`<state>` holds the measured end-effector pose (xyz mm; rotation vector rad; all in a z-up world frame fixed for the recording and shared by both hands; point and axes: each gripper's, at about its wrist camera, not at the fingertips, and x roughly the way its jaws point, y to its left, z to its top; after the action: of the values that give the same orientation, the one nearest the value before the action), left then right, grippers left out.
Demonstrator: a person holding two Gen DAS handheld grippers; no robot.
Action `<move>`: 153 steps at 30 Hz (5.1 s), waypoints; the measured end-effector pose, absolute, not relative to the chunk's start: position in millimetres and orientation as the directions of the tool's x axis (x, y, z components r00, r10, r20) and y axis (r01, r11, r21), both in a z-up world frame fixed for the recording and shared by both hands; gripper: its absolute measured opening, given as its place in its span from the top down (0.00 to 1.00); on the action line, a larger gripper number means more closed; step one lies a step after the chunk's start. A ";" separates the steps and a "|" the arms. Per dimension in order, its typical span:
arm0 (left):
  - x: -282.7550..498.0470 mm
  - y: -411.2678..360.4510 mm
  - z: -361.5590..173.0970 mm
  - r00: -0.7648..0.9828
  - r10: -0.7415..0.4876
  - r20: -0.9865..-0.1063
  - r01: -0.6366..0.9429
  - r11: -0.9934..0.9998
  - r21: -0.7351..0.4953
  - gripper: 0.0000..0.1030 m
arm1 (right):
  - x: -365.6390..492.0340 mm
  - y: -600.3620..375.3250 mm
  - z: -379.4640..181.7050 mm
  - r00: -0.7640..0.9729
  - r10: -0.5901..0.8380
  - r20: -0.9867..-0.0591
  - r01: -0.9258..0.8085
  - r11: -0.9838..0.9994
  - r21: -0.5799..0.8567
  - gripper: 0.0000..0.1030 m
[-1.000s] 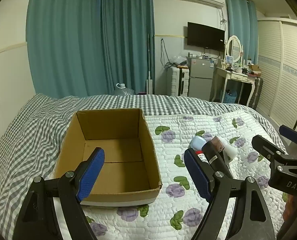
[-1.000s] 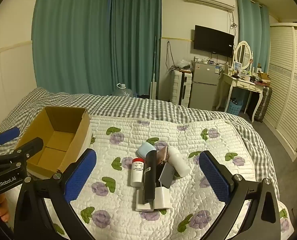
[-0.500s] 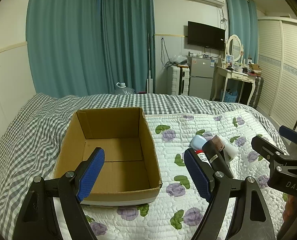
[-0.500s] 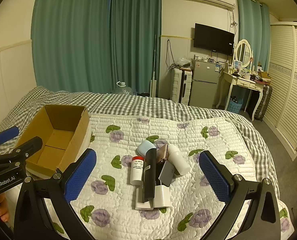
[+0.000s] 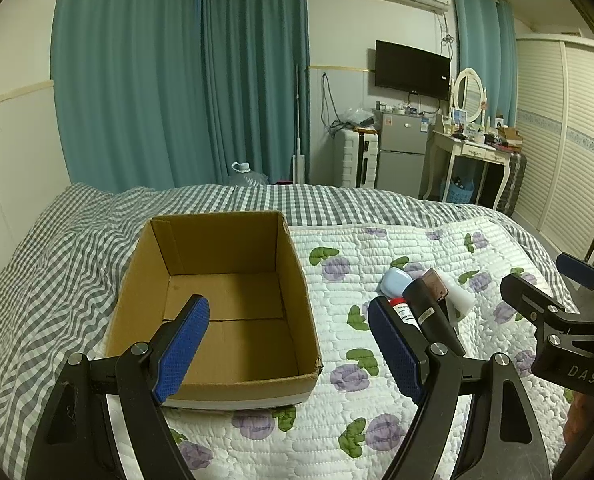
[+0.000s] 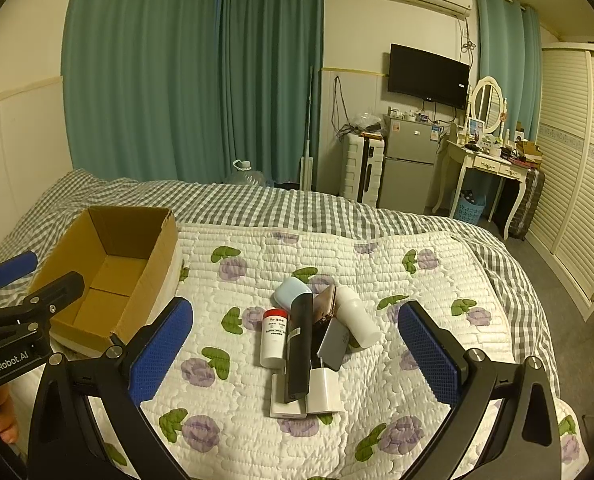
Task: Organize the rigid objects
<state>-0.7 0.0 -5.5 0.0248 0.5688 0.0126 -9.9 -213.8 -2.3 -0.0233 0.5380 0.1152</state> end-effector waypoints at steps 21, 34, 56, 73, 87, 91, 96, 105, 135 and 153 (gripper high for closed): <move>1.3 -2.2 -6.0 0.837 0.020 -0.547 0.001 0.999 0.038 0.18 | -9.1 -213.2 -3.6 0.849 0.105 -0.518 -0.117 0.993 0.008 0.00; 0.2 -2.4 -8.6 0.834 0.020 -0.552 -0.001 0.999 0.035 0.18 | -8.4 -213.2 -3.5 0.847 0.105 -0.521 -0.118 0.993 0.007 0.00; 22.2 -56.0 5.8 0.807 -0.066 -0.587 0.100 0.995 0.025 0.18 | 9.4 -254.1 25.4 0.838 0.066 -0.541 -0.107 0.993 -0.045 0.00; 118.9 -125.5 -128.6 0.604 -0.038 -0.796 0.157 0.985 0.073 0.22 | 89.9 -299.1 -52.5 0.695 0.049 -0.717 -0.149 0.986 -0.077 0.00; 153.8 -126.1 -172.0 0.476 -0.163 -0.864 0.187 0.979 -0.081 0.57 | 103.6 -295.8 -71.4 0.663 0.038 -0.748 -0.159 0.983 -0.091 0.00; 144.6 -134.8 -167.3 0.482 -0.141 -0.865 0.248 0.968 -0.020 0.64 | 103.7 -292.9 -74.2 0.659 0.028 -0.752 -0.153 0.983 -0.098 0.00; 121.6 -115.0 -142.0 0.560 -0.094 -0.823 0.190 0.982 0.017 0.64 | 100.5 -283.5 -77.0 0.653 0.057 -0.756 -0.184 0.979 -0.085 0.00; 97.2 -85.1 -133.0 0.595 -0.059 -0.802 0.119 0.993 0.016 0.64 | 89.5 -242.3 -97.4 0.502 0.214 -0.838 -0.345 0.938 0.032 0.39; 94.5 -79.3 -138.1 0.582 -0.084 -0.809 0.105 0.994 -0.027 0.64 | 150.7 -191.4 -151.3 0.325 0.330 -0.886 -0.336 0.916 0.218 0.64; 64.1 -84.0 -97.8 0.605 -0.145 -0.783 0.151 0.986 -0.067 0.64 | 94.4 -217.5 -75.5 0.478 0.268 -0.837 -0.315 0.941 0.121 0.82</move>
<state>64.1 -84.0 -97.8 0.0064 0.9052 -0.1710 94.4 -217.5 -75.5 -0.0514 1.0118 0.3561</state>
